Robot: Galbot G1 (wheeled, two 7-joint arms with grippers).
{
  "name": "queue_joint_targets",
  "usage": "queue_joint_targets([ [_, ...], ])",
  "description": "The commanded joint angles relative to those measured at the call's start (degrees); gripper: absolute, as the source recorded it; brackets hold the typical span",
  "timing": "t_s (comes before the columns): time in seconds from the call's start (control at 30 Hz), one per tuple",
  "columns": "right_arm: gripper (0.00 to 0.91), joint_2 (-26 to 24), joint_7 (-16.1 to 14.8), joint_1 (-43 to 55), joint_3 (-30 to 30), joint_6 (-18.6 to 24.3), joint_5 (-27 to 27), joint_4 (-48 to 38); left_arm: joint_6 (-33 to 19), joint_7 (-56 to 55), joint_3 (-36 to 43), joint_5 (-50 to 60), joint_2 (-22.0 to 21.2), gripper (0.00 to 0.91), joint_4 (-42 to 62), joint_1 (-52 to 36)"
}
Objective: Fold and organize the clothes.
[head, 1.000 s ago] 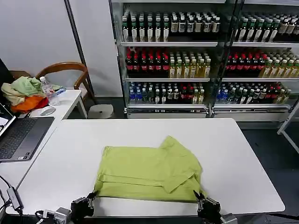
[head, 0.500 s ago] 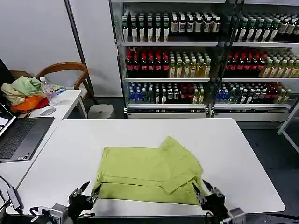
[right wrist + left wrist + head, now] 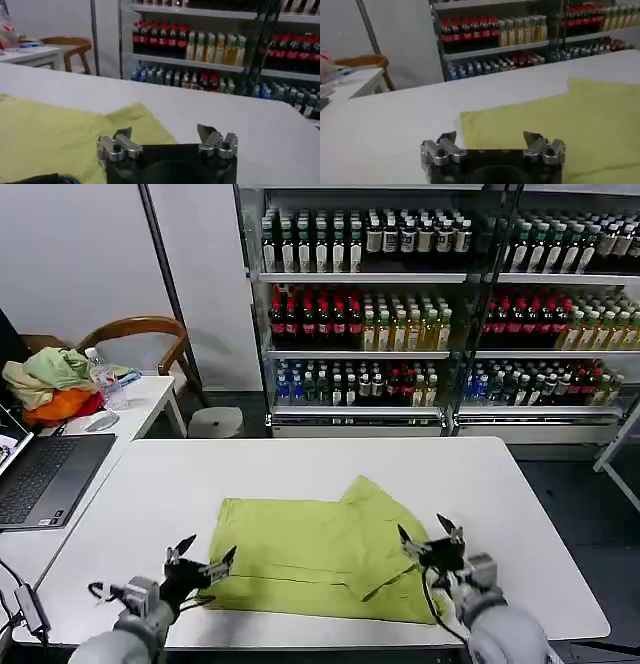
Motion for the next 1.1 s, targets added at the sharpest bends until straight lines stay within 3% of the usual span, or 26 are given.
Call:
queue_joint_targets([
  [0.03, 0.907, 6.4, -1.3, 19.9, -8.7, -4.4, 0.7, -17.1, -0.1, 2.9, 5.3, -3.1, 0.1, 0.907, 13.8, -15.0],
  [0.5, 0.907, 11.8, -1.9, 26.0, -11.3, -4.6, -0.3, -31.0, 1.0, 4.2, 8.3, -6.1, 0.8, 0.907, 22.4, -22.5],
  [1.0, 0.907, 14.3, -7.5, 27.8, -10.8, -2.0, -0.7, -38.3, 2.7, 3.5, 11.3, -4.9, -1.2, 0.907, 29.2, -28.3],
  [1.03, 0.907, 14.5, -7.9, 27.9, -10.8, -2.2, -0.6, -38.5, 2.7, 3.5, 11.5, -4.9, -0.9, 0.766, 29.3, -28.4],
  [1.07, 0.907, 14.6, -8.3, 27.8, -10.8, -2.6, -0.6, -38.5, 2.7, 3.5, 11.7, -4.8, -0.9, 0.766, 29.4, -28.3],
  [1.1, 0.907, 14.6, -8.6, 27.8, -10.8, -2.8, -0.5, -38.5, 2.7, 3.6, 11.9, -4.8, -0.8, 0.131, 29.4, -28.3],
])
